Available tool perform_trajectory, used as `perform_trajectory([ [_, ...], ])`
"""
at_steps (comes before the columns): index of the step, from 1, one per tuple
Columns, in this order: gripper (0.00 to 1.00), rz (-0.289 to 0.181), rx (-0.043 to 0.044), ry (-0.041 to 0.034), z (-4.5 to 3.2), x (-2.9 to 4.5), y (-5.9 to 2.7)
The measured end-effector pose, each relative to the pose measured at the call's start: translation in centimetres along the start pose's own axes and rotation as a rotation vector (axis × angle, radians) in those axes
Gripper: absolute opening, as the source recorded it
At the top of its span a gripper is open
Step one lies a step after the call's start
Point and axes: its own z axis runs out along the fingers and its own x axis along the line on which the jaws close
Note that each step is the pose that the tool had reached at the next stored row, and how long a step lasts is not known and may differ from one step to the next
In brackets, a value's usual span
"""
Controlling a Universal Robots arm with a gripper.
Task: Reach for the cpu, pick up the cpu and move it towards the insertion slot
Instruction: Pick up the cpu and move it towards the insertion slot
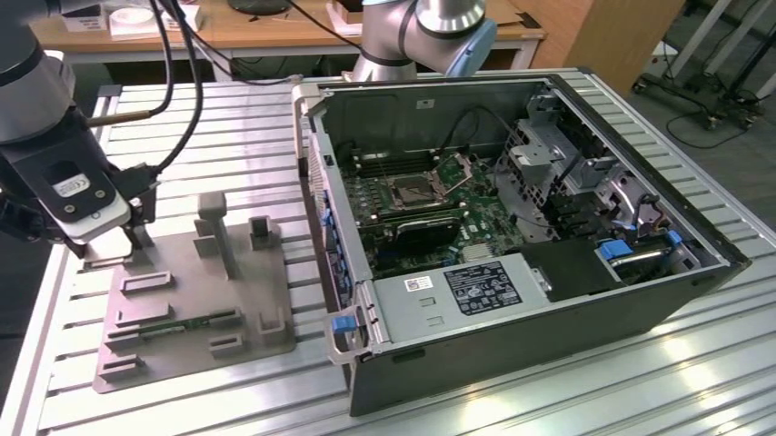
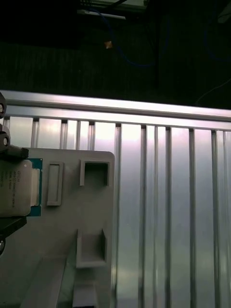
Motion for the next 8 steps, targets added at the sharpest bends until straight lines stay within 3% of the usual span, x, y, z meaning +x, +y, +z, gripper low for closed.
perform_trajectory([
  [8, 0.55, 0.0, 0.0, 0.0, -0.33, 0.0, 0.03],
])
